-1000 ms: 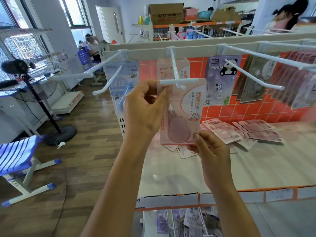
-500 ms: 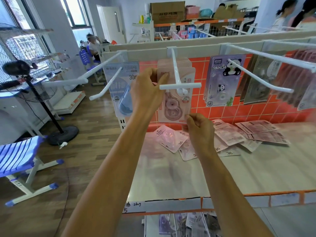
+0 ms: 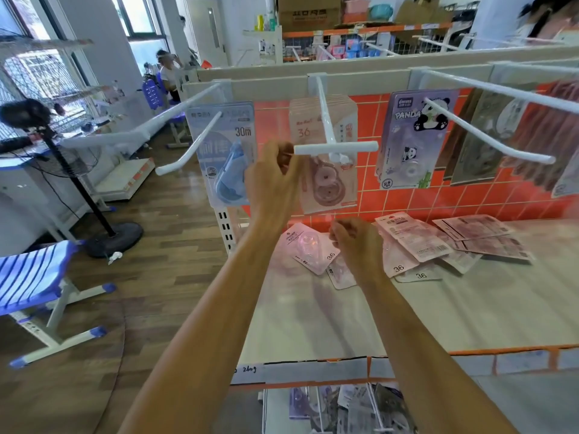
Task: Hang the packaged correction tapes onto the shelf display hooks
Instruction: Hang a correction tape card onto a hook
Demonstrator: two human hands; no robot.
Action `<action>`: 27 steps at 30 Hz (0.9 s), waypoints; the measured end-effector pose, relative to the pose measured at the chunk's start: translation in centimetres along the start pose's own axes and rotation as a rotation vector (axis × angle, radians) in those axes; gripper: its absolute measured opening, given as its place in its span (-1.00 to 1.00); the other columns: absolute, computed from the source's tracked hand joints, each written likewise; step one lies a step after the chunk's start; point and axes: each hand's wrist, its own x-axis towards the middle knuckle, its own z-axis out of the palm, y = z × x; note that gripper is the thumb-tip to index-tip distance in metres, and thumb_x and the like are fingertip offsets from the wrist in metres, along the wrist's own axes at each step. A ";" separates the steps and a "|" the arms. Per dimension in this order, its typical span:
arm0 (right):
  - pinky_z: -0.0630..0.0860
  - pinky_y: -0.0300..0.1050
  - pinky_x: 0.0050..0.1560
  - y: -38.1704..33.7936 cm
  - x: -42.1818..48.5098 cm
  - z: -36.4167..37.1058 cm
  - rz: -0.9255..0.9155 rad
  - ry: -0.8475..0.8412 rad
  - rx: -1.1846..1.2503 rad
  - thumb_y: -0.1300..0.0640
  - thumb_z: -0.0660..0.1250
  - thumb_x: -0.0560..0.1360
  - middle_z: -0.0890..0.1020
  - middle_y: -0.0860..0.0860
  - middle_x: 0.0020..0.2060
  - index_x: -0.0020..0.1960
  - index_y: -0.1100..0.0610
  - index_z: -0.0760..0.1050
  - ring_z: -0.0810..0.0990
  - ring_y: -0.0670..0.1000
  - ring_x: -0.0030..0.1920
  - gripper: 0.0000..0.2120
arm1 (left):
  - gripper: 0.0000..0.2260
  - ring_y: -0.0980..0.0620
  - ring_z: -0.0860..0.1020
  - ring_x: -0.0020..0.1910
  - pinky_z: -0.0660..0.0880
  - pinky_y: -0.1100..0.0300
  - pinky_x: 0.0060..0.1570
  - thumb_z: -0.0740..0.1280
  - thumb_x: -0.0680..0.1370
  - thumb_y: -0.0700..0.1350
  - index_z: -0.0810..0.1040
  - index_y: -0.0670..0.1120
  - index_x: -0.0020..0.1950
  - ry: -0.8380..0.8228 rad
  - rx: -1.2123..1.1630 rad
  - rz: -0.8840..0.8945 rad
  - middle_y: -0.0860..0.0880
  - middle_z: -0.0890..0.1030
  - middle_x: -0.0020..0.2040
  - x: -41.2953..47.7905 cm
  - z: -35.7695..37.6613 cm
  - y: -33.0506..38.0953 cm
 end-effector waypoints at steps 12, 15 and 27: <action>0.44 0.05 0.22 4.9 -1.7 4.5 -0.273 -0.292 -0.662 0.26 0.34 0.45 0.58 0.11 0.22 0.25 0.14 0.54 0.51 0.18 0.23 -0.63 | -0.77 -0.15 0.60 0.01 0.43 0.14 -0.10 0.18 0.59 -0.21 0.49 -0.09 0.22 -0.338 0.483 -0.040 -0.12 0.64 0.08 -6.4 3.2 -10.5; 0.23 0.08 0.40 5.3 -1.6 4.8 -0.192 -0.389 -0.787 0.08 0.23 0.56 0.33 0.11 0.44 0.43 0.07 0.31 0.27 0.15 0.45 -0.56 | -0.60 -0.07 0.49 0.28 0.42 0.09 0.25 0.19 0.55 -0.26 0.41 -0.04 0.37 -0.547 0.627 -0.021 -0.05 0.51 0.33 -7.3 3.9 -12.0; 0.49 -0.01 0.11 5.4 -5.1 4.0 -0.299 -0.338 -0.630 0.20 0.29 0.47 0.65 0.07 -0.12 -0.01 0.15 0.53 0.58 0.10 -0.05 -0.88 | -0.52 -0.06 0.14 0.52 0.11 -0.09 0.47 0.19 0.58 -0.07 0.23 0.01 0.50 -0.838 0.788 0.002 -0.04 0.17 0.56 -8.6 3.7 -14.6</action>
